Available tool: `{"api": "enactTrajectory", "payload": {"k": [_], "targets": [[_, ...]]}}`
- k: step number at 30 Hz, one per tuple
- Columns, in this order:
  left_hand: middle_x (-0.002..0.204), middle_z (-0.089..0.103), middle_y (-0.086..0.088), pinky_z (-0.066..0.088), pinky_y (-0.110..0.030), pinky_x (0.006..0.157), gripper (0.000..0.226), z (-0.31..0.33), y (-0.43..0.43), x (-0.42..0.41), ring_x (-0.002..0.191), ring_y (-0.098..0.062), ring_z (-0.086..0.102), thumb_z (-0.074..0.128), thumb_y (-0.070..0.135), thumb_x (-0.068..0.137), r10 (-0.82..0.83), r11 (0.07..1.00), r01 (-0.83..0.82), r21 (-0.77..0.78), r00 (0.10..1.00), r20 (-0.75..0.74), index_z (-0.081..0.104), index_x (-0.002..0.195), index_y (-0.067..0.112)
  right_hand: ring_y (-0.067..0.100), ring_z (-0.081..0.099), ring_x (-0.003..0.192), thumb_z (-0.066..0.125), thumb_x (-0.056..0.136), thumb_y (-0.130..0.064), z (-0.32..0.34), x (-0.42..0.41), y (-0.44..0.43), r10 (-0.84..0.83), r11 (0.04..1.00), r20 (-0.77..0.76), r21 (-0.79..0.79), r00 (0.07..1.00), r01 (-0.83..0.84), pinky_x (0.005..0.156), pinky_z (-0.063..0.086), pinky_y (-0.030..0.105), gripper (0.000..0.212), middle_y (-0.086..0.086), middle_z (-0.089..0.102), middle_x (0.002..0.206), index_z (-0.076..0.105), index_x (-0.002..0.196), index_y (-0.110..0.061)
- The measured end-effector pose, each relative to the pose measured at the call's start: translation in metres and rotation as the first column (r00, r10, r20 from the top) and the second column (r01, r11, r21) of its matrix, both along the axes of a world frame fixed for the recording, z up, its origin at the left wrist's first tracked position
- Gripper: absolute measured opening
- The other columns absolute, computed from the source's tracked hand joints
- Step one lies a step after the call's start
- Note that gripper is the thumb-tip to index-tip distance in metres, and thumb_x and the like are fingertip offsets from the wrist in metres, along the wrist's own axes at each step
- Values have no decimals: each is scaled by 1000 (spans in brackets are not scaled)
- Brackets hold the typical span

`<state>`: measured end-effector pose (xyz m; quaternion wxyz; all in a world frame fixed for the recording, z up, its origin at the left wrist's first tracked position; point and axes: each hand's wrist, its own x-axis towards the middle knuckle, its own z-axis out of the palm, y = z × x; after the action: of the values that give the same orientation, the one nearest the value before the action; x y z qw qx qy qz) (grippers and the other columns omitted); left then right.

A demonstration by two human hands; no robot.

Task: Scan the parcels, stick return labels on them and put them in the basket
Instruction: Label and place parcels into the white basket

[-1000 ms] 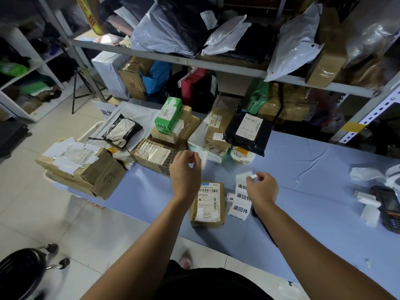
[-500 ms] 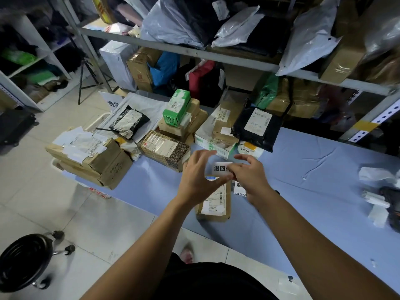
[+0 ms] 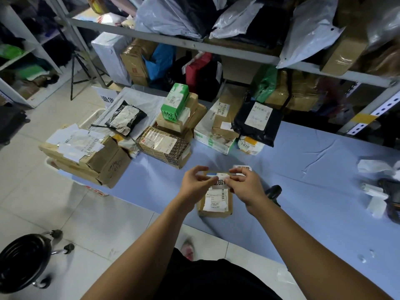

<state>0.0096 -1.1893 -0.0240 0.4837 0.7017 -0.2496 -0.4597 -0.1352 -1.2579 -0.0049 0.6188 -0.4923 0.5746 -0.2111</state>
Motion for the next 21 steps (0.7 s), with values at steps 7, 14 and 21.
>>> {"api": "enactTrajectory", "payload": {"k": [7,14,21], "targets": [[78,69,-16,55,-36,61,19,-18,-2,3,65,-22,64,76,1,79,-13,1000,12,5,984,179,68,91,14,22,71,88,75,84,-8,-17,11,10,-8,998,-197,-56,980,-3,79,60,43,20,5,74,91,63,96,-18],[62,57,4,39,-16,50,12,-39,-1,3,50,-6,48,74,3,79,-113,994,106,42,895,431,67,85,11,16,67,85,71,87,-10,-34,29,19,42,960,-429,-232,902,-155,68,48,25,19,1,72,89,64,100,-21],[61,54,12,48,-30,55,15,-46,-2,6,52,-8,50,73,3,79,-132,991,120,55,846,516,66,86,13,22,61,97,73,84,-7,-41,39,14,80,934,-531,-255,843,-250,75,46,29,29,1,59,111,55,100,-23]]}}
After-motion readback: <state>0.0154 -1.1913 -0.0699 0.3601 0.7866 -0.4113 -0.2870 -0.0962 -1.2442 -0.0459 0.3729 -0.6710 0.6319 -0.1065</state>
